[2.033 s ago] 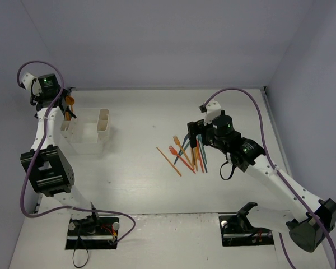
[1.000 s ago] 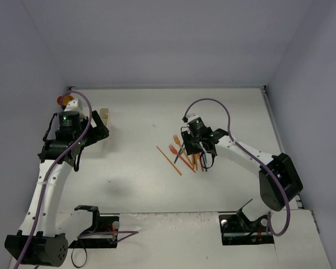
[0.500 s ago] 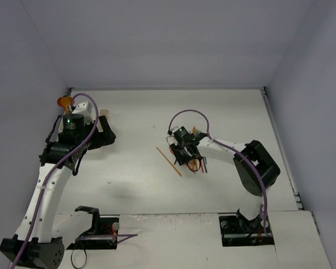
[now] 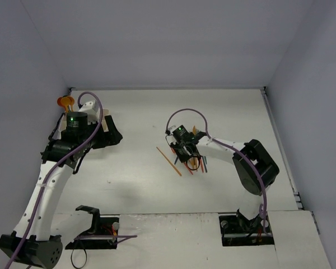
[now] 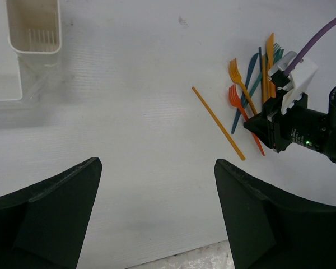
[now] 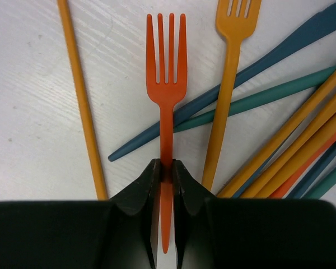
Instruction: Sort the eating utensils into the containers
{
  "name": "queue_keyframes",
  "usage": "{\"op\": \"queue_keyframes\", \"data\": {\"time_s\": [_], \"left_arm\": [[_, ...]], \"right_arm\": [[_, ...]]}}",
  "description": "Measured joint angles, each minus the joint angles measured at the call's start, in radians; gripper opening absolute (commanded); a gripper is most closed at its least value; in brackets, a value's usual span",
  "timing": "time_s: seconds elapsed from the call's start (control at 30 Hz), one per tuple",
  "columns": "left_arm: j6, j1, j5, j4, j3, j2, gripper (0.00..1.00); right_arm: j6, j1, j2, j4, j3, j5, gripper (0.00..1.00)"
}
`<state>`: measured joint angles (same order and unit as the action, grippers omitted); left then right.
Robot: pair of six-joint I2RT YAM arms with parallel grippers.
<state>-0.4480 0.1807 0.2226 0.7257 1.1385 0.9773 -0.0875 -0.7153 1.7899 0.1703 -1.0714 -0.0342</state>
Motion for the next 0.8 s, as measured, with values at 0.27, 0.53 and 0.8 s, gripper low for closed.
{"op": "queue_keyframes", "data": {"time_s": [0.27,0.53,0.8], "left_arm": [[-0.038,0.065,0.088,0.002,0.115,0.07,0.8],[-0.067,0.204,0.145,-0.017,0.22,0.182,0.73],[-0.082,0.326,0.115,-0.048,0.254,0.261,0.6]], "right_arm": [[0.056,-0.052,-0.191,0.015,-0.018,-0.037,0.0],[0.09,-0.117,-0.342,0.012,-0.176,-0.153,0.0],[0.093,-0.138,-0.36,0.018,-0.224,-0.224,0.0]]}}
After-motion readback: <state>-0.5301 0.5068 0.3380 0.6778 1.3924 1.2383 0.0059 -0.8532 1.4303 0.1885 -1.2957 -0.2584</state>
